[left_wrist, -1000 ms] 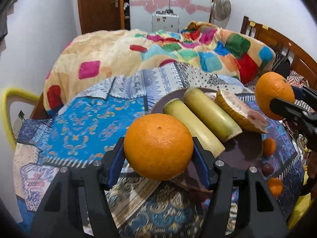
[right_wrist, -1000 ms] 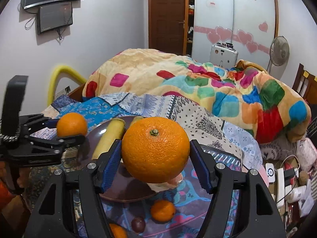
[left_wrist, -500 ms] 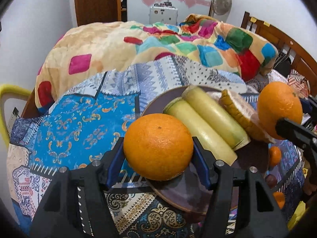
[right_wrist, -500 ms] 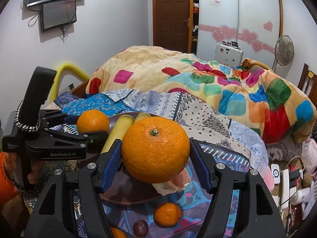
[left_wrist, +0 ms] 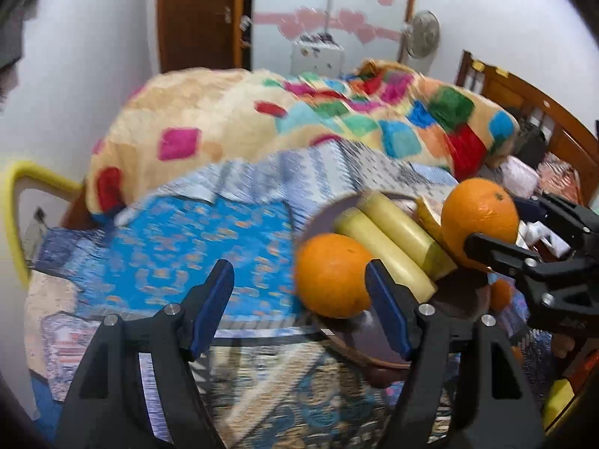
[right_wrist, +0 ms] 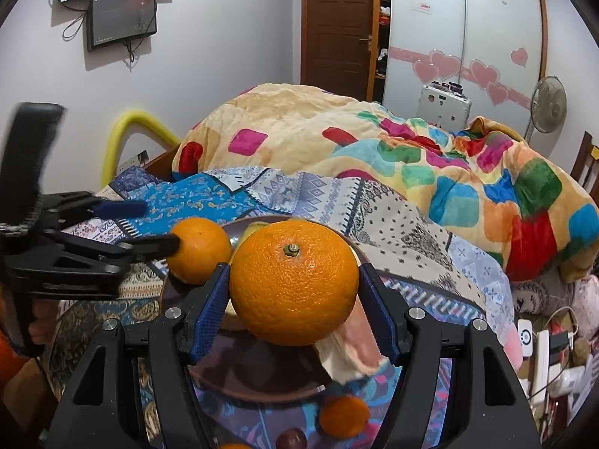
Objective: Organize fruits
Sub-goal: 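Set the orange atop the cylinders and open the right tool while the left tool withdraws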
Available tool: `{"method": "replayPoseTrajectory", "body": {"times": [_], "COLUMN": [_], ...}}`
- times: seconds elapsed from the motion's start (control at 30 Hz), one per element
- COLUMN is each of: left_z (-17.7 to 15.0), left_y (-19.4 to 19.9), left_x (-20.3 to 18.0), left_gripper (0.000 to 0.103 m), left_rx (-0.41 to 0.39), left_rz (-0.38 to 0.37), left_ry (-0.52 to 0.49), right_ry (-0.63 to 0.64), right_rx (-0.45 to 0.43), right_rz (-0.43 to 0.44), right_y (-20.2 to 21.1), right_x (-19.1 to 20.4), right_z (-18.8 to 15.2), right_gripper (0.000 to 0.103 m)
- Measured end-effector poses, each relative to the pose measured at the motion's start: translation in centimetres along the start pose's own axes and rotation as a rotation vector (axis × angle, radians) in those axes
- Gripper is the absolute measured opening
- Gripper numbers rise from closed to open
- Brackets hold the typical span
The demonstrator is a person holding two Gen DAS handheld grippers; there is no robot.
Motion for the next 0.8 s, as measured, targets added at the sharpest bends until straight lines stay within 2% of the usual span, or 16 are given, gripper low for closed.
{"method": "replayPoseTrajectory", "body": {"times": [0.1, 0.23, 0.47, 0.8], "left_z": [0.4, 0.4, -0.3, -1.0], "left_y": [0.9, 1.1, 0.3, 0.0], "left_x": [1.8, 3.1, 3.4, 2.9], "left_gripper": [0.072, 0.082, 0.083, 0.083], "left_rx": [-0.049, -0.070, -0.050, -0.045], "left_rz": [0.068, 0.098, 0.055, 0.030], "left_ry": [0.010, 0.021, 0.041, 0.033], "right_ry": [0.001, 0.006, 0.012, 0.076], "right_rx": [0.011, 0.028, 0.093, 0.111], "right_rz": [0.006, 0.009, 0.011, -0.019], "right_y": [-1.3, -3.1, -5.9, -6.4], "right_x": [0.2, 0.5, 0.5, 1.2], "right_z": [0.7, 1.7, 2.0, 2.1], "right_gripper": [0.065, 0.065, 0.065, 0.071]}}
Point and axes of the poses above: each gripper's, at about its wrist camera, not at the fingertips, and y roughly against the way its jaws point, x to its left, z to its top, the point moved 6 cm from there along -y, roughly the way its jaws point, and after that the axes turned 14 degrees about z, right-handed, at the moved point
